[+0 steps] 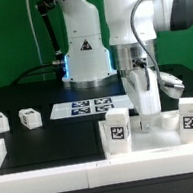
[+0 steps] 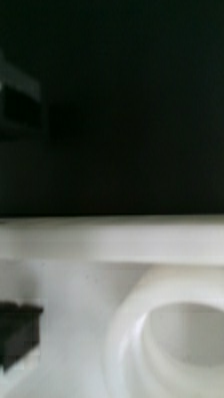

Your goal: Assemble square table

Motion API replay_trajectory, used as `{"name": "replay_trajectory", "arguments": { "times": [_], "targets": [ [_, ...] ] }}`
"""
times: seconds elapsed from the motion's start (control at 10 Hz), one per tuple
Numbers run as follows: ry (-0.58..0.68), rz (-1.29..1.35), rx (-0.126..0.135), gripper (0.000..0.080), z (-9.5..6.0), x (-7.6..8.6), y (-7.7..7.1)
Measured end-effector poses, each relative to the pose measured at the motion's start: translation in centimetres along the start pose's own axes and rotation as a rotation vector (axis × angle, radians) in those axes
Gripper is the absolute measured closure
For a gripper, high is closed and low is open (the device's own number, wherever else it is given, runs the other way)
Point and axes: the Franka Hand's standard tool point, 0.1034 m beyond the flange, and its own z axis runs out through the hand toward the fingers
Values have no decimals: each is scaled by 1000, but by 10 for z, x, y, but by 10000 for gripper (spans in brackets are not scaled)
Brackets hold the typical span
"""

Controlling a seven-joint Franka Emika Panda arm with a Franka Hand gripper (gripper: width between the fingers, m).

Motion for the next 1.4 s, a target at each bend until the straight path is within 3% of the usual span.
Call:
{"name": "replay_trajectory", "arguments": {
  "times": [0.1, 0.2, 0.3, 0.4, 1.1, 1.2, 1.3, 1.4],
  "targets": [
    [0, 0, 0, 519, 0, 0, 0],
    [0, 0, -1, 657, 0, 0, 0],
    [1, 0, -1, 657, 0, 0, 0],
    [1, -2, 1, 744, 0, 0, 0],
    [1, -2, 1, 744, 0, 0, 0],
    [6, -25, 13, 744, 0, 3, -1],
    [53, -128, 70, 743, -2, 33, 2],
    [81, -191, 83, 742, -2, 59, 8]
  ]
}}
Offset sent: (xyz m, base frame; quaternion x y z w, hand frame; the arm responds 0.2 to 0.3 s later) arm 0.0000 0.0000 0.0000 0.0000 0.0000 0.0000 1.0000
